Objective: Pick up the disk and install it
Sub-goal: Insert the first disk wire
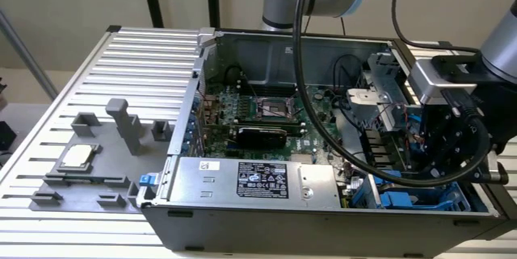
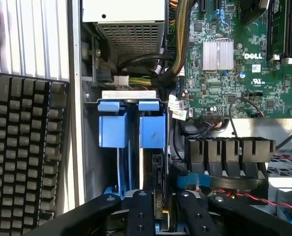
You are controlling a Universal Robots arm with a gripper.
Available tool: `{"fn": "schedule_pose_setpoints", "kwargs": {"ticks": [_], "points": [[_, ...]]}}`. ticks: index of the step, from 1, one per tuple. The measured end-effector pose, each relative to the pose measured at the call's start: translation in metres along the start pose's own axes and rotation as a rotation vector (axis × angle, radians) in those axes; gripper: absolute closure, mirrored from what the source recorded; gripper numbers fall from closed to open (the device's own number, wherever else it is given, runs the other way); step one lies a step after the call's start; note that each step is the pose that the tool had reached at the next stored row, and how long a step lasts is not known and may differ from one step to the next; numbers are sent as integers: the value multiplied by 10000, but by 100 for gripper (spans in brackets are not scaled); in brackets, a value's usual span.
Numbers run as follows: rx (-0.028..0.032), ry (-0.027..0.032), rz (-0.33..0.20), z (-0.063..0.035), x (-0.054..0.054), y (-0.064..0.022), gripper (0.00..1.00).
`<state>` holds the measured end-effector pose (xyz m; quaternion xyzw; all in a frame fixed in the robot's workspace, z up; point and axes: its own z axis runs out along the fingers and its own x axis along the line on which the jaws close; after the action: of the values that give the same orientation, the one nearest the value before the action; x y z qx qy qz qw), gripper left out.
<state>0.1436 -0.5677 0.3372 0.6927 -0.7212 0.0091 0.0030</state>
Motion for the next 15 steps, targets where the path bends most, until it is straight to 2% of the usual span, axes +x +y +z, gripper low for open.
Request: {"fn": "schedule_pose_setpoints", "kwargs": {"ticks": [8, 12, 15], "points": [[0, 1, 1, -342, 6, -3, 0], [2, 1, -1, -483, 2, -4, 0], [11, -3, -1, -510, -3, 7, 0]]}}
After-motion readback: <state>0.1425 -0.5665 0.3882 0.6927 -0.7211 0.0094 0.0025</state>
